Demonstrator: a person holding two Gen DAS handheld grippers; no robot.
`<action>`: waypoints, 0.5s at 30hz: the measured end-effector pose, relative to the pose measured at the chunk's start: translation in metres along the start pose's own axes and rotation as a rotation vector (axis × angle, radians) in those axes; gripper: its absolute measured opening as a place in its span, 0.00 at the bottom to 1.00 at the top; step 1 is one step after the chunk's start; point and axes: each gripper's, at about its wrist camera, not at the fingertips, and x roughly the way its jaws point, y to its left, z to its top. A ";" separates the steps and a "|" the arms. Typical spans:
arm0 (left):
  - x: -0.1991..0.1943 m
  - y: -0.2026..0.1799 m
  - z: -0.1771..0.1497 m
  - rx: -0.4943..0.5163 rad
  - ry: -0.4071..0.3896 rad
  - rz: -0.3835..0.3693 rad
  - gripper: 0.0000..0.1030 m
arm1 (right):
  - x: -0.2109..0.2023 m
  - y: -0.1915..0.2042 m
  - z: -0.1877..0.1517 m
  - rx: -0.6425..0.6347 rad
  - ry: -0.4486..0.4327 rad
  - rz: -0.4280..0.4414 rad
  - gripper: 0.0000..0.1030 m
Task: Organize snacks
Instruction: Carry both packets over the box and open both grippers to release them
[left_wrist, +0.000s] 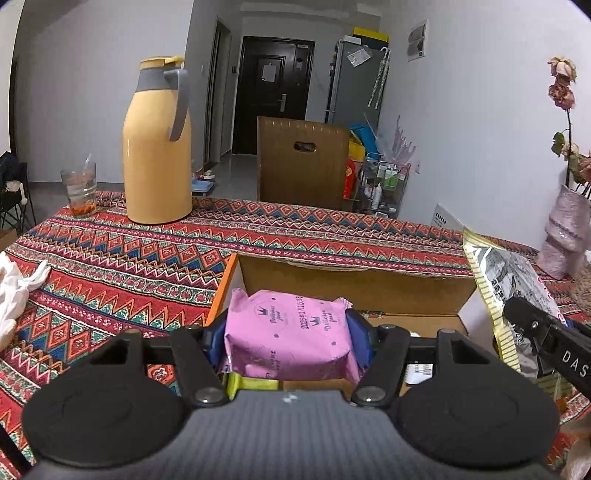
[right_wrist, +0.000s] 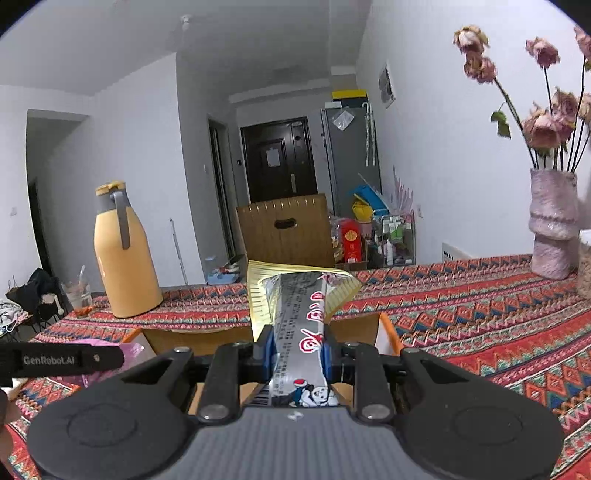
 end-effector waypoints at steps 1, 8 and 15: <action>0.005 0.001 -0.002 -0.002 0.007 0.001 0.62 | 0.003 0.000 -0.003 -0.002 0.002 -0.004 0.23; 0.022 0.002 -0.013 0.007 0.056 -0.003 0.62 | 0.015 0.002 -0.014 -0.020 0.056 -0.005 0.23; 0.016 0.002 -0.015 0.014 0.029 -0.008 0.63 | 0.013 0.005 -0.016 -0.035 0.056 -0.008 0.23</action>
